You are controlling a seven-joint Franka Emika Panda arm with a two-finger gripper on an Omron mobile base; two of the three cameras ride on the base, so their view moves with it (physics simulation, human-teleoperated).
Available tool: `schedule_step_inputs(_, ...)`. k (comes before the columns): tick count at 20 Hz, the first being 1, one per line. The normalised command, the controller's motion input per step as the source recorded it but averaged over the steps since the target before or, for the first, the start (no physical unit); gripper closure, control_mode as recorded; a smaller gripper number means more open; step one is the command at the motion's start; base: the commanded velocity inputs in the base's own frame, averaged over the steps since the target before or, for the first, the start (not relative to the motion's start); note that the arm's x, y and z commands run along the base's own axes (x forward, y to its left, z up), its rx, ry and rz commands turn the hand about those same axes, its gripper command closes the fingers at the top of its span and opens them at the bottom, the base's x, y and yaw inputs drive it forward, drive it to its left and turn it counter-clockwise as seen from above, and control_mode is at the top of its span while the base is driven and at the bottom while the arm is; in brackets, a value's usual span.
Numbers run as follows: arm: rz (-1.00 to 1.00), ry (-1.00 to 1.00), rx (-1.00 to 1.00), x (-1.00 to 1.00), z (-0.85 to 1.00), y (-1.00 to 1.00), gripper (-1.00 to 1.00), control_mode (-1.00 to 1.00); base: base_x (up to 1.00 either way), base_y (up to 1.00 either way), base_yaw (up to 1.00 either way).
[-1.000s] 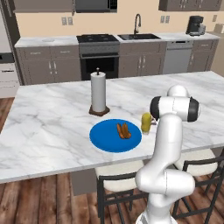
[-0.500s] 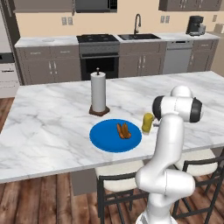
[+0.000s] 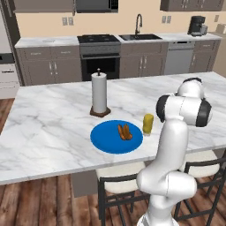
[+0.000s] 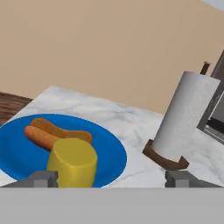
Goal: Move the hot dog bun to the plate on the dining table and place the condiment next to that plate. Then navigate to the fridge and take the sausage and place it on the plate as well.
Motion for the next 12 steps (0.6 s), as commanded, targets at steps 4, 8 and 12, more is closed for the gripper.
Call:
schedule_step_inputs(4,-0.10,0.02,0.00,-0.31,1.00,0.04,-1.00,-1.00,0.00,0.00,0.00)
schedule_step_inputs(8,-0.12,0.05,0.00,-0.54,1.00,0.49,-1.00,-1.00,0.00,0.00,0.00)
schedule_step_inputs(12,-0.17,0.12,-0.01,-0.57,0.97,0.74,-1.00,-1.00,0.00,0.00,0.00)
